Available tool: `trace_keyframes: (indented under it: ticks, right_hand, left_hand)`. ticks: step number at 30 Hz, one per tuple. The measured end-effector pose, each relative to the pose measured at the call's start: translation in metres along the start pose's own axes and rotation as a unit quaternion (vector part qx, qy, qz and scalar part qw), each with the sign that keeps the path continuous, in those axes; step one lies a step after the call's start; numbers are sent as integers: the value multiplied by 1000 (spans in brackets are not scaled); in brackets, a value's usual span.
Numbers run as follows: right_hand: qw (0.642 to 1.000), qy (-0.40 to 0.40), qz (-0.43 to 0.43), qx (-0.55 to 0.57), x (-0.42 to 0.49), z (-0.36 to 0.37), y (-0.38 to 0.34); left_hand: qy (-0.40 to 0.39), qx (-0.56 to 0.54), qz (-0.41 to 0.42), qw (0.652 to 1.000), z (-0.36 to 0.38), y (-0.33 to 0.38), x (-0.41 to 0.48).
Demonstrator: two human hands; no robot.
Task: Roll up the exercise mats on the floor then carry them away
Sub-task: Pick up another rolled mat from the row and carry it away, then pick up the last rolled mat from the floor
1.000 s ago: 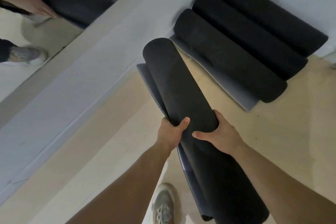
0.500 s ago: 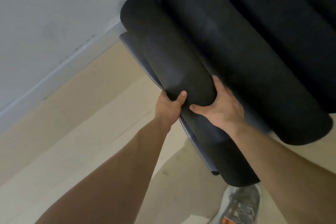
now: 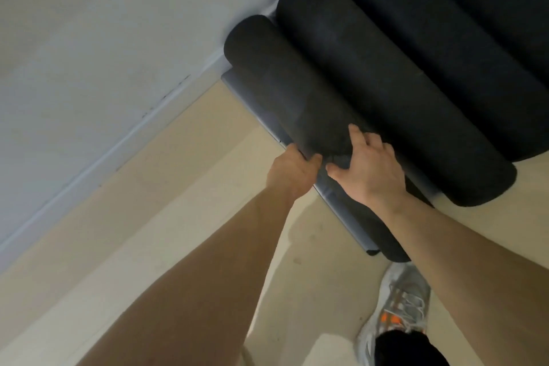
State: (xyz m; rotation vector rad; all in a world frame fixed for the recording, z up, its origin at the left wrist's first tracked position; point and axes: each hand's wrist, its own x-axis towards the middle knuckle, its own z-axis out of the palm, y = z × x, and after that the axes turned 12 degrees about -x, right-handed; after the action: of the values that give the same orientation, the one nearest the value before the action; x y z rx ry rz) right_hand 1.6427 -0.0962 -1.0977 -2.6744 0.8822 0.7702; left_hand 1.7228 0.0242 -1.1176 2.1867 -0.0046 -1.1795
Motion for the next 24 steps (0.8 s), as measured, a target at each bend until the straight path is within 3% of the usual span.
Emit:
trace_keyframes:
  ticks: [6, 12, 18, 24]
  right_hand:
    - [1000, -29, -9, 2, -93, -19, -69]
    - [991, -68, -103, -51, -171, -23, -166]
    - [957, -67, -244, -143, -252, -8, -258]
    - [887, -75, -366, -272, -374, 26, -351]
  left_hand:
    - [-69, 150, 28, 986, -70, -56, -105]
    - [14, 146, -26, 989, -167, -160, -185]
    - [103, 58, -94, 989, -216, -259, -282]
    - [204, -93, -134, 965, -229, -366, -412]
